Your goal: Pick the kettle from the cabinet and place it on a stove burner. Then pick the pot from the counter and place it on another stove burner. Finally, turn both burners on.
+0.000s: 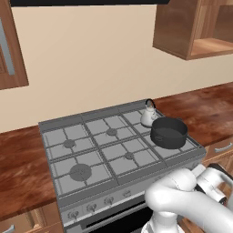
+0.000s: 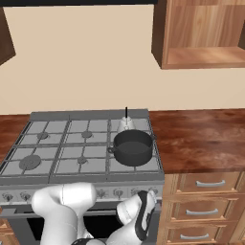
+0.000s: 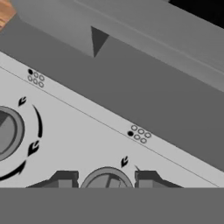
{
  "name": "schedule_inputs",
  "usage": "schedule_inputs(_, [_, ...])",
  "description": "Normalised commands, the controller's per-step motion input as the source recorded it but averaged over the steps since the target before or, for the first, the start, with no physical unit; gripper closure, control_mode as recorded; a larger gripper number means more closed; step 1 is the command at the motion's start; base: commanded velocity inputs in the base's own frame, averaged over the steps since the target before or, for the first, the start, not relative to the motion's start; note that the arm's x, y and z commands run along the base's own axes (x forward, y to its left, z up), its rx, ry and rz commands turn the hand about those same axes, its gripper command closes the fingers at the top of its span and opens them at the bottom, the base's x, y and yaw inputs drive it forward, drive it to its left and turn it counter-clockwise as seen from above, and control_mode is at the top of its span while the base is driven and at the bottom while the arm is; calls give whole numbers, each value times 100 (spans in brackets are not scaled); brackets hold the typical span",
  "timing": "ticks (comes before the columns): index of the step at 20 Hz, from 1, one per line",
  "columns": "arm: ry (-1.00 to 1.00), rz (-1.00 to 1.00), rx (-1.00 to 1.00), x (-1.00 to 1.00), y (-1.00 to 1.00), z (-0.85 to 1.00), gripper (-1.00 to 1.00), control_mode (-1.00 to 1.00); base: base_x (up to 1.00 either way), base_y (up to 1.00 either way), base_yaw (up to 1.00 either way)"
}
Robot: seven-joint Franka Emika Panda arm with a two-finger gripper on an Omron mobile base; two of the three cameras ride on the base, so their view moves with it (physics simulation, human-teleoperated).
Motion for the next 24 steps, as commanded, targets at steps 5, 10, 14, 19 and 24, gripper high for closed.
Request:
schedule_inputs(5, [0, 6, -15, 0, 2, 2, 100, -100, 0, 0, 0])
schedule_inputs(10, [0, 5, -17, 0, 0, 11, 100, -100, 0, 0, 0])
schedule_inputs(14, [-2, 6, -20, 0, 0, 17, 100, -100, 0, 0, 0])
schedule_inputs(19, [-3, 6, -19, 0, 0, 17, 100, -100, 0, 0, 0])
schedule_inputs(24, [-8, 6, -23, 0, 1, 20, 100, -100, 0, 0, 0])
